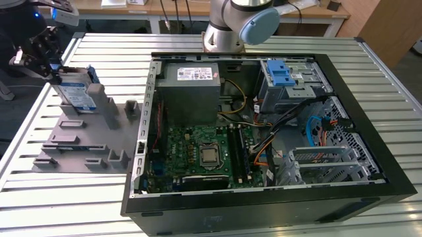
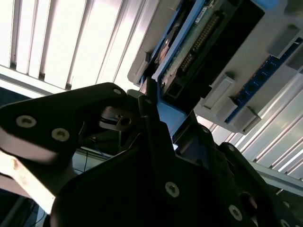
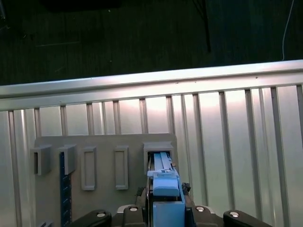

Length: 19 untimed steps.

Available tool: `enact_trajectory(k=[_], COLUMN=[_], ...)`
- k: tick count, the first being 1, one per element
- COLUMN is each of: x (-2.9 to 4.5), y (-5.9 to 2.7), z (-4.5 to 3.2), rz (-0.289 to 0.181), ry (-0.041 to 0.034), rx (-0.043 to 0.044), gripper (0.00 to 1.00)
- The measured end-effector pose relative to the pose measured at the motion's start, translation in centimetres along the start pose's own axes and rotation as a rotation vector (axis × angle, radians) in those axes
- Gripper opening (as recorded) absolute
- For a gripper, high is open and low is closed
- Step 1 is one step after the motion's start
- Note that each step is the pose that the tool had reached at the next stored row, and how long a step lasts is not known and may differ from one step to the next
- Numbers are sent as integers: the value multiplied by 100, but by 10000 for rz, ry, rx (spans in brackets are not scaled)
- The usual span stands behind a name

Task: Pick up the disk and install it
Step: 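Pick up the disk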

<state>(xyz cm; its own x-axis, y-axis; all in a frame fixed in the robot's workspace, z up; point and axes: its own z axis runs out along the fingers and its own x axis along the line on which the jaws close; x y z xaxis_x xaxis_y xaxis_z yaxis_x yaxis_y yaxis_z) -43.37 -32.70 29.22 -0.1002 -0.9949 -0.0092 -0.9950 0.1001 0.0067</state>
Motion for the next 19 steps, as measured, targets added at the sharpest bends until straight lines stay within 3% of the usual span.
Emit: enact_trajectory(k=[7, 15, 16, 19], x=[2, 4, 4, 4], y=[0, 0, 0, 0], z=[5, 6, 5, 5], rz=[-681, -872, -872, -872], ry=[63, 82, 83, 82], rx=[-2, -1, -1, 0], gripper=[37, 38, 44, 44])
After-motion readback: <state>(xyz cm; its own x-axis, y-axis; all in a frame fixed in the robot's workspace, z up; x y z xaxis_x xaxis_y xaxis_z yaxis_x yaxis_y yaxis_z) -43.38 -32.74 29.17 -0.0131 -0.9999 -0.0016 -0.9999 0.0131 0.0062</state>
